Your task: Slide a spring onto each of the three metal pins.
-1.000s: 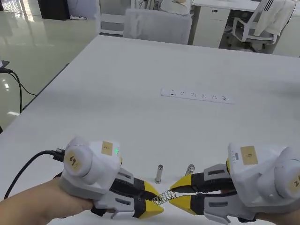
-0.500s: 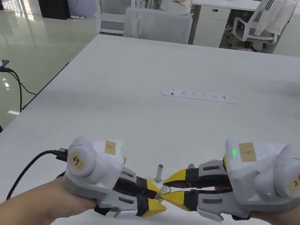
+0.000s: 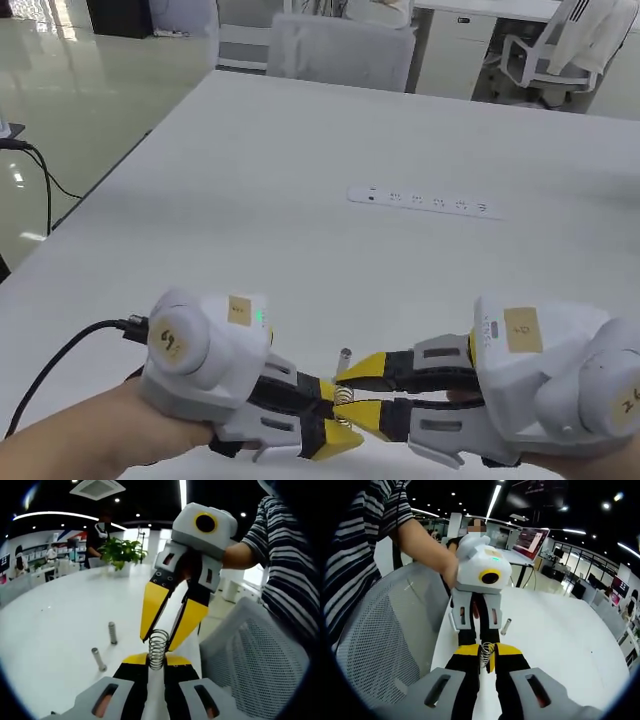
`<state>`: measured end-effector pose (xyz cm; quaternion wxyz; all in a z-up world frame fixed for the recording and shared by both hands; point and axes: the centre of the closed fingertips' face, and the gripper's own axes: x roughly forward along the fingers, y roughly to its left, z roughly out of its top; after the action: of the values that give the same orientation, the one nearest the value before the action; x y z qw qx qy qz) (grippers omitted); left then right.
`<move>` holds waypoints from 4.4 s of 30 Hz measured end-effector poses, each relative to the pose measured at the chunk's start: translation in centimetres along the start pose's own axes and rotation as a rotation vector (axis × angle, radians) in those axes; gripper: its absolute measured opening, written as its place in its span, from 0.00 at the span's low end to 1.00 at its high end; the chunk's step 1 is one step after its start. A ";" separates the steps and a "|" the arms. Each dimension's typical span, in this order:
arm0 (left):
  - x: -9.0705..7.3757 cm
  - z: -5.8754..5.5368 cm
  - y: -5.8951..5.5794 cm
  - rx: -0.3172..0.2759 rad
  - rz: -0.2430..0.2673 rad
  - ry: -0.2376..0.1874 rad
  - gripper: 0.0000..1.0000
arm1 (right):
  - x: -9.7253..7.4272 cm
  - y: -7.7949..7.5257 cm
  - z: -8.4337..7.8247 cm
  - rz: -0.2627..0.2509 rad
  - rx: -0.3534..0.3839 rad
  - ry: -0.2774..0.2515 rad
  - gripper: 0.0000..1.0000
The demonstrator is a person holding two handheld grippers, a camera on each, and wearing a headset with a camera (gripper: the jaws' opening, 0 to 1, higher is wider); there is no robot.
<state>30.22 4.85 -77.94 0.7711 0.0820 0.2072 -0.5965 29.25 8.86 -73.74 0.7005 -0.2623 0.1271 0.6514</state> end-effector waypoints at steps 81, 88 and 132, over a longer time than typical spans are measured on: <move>-14.5 -5.7 6.8 -0.225 0.438 -0.060 0.98 | -0.3 -7.1 -3.0 -0.295 0.067 0.056 0.08; -14.9 -4.9 7.0 -0.215 0.443 -0.067 0.98 | 0.2 -8.5 -2.7 -0.329 0.122 0.029 0.08; -14.9 -5.0 6.8 -0.241 0.450 -0.069 0.97 | 5.0 -7.9 -8.2 -0.282 0.203 0.112 0.08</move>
<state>32.58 21.76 -77.06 0.8951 0.0132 0.2269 -0.3835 38.94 8.67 -81.54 0.7997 -0.2412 0.1928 0.5149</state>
